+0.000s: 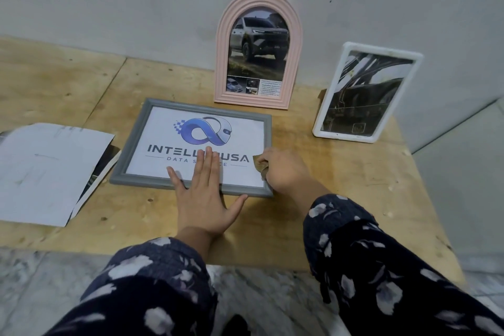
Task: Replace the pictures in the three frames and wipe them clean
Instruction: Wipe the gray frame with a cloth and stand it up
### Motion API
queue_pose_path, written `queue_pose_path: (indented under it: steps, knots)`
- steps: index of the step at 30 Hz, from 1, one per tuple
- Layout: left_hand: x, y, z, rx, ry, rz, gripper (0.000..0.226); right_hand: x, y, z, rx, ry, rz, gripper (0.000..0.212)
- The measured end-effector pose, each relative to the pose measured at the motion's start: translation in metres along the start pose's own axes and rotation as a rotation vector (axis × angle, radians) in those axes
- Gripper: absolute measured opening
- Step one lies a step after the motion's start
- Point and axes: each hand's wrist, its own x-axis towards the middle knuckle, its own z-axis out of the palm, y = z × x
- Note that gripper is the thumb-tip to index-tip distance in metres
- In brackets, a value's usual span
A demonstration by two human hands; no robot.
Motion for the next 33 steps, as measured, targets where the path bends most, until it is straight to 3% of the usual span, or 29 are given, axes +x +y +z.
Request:
queue_pose_path:
  steps: [16, 22, 29, 33]
  knots:
    - [-0.004, 0.002, -0.005, 0.023, -0.03, 0.02, 0.104, -0.07, -0.007, 0.027, 0.277, 0.047, 0.097, 0.041]
    - [-0.015, -0.023, -0.017, -0.012, -0.037, 0.089, 0.102, -0.082, -0.013, 0.017, 0.497, 0.193, 0.173, 0.049]
    - [-0.02, -0.121, -0.031, -0.012, 0.006, -0.024, 0.096, -0.086, -0.049, 0.034, 0.265, 0.155, 0.219, 0.047]
    - [-0.019, -0.146, -0.037, -0.172, 0.009, -0.111, 0.087, -0.084, -0.061, 0.041, 0.129, 0.208, 0.272, 0.047]
